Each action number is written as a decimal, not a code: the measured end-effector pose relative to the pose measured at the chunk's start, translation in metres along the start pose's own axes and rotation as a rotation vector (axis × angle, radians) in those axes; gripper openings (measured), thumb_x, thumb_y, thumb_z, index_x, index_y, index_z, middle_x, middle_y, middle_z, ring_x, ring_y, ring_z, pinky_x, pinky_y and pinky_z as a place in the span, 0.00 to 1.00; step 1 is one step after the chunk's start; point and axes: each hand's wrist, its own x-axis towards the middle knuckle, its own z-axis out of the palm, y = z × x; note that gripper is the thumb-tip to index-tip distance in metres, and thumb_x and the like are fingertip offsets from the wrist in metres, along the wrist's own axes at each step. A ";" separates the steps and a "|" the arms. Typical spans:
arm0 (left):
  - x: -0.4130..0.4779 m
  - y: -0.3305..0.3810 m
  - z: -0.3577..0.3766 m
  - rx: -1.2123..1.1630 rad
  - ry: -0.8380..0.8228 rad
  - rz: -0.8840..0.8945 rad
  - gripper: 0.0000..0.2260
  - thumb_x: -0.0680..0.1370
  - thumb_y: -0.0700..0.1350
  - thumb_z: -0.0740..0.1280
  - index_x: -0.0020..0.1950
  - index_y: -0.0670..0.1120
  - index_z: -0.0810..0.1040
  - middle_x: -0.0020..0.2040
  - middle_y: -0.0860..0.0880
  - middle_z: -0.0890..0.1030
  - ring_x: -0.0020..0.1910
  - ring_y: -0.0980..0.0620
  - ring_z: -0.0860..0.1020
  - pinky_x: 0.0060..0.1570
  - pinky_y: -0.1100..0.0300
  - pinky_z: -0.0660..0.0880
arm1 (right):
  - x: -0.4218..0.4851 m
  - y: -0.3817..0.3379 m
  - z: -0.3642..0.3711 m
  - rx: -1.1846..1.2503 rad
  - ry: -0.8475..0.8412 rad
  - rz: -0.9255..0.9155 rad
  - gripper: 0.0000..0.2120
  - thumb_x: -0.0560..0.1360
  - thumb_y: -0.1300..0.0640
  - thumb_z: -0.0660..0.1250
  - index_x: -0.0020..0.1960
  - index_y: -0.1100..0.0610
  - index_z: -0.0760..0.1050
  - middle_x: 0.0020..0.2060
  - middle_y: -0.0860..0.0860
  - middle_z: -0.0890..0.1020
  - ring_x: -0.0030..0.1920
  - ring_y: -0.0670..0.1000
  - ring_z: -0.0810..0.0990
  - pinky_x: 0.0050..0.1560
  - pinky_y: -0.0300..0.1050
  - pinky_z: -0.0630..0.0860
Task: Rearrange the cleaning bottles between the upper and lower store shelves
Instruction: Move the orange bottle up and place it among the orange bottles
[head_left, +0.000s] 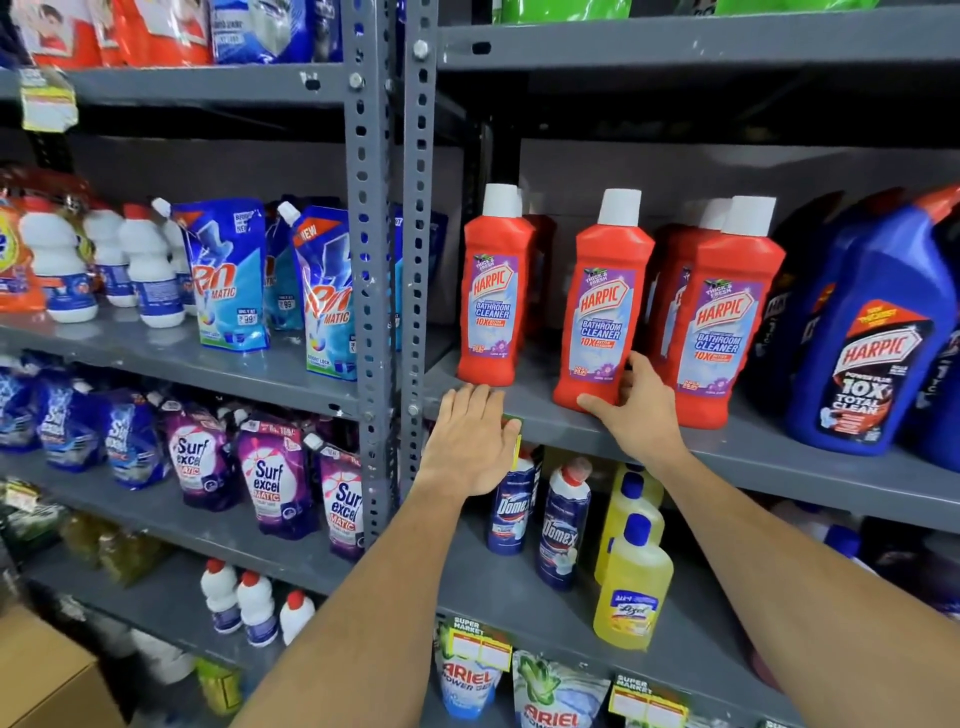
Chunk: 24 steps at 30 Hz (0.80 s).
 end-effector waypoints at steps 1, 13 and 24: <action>0.000 0.000 0.000 -0.001 -0.003 -0.002 0.27 0.80 0.55 0.47 0.73 0.41 0.65 0.70 0.43 0.70 0.71 0.42 0.65 0.74 0.45 0.54 | 0.000 0.001 0.001 -0.013 -0.005 -0.004 0.37 0.68 0.57 0.80 0.72 0.57 0.66 0.65 0.55 0.80 0.63 0.55 0.80 0.66 0.56 0.76; 0.001 0.002 -0.001 0.002 -0.021 -0.005 0.25 0.82 0.54 0.50 0.74 0.41 0.63 0.72 0.43 0.68 0.73 0.43 0.62 0.76 0.46 0.52 | 0.012 0.012 0.007 -0.035 0.017 0.051 0.39 0.66 0.54 0.82 0.70 0.54 0.66 0.64 0.55 0.81 0.63 0.57 0.81 0.64 0.61 0.78; 0.000 0.002 -0.002 0.001 -0.024 -0.009 0.24 0.83 0.53 0.52 0.75 0.41 0.62 0.74 0.43 0.67 0.74 0.44 0.61 0.76 0.46 0.50 | 0.014 0.011 0.008 -0.071 0.014 0.033 0.39 0.68 0.53 0.80 0.72 0.55 0.65 0.66 0.56 0.79 0.65 0.57 0.79 0.65 0.61 0.77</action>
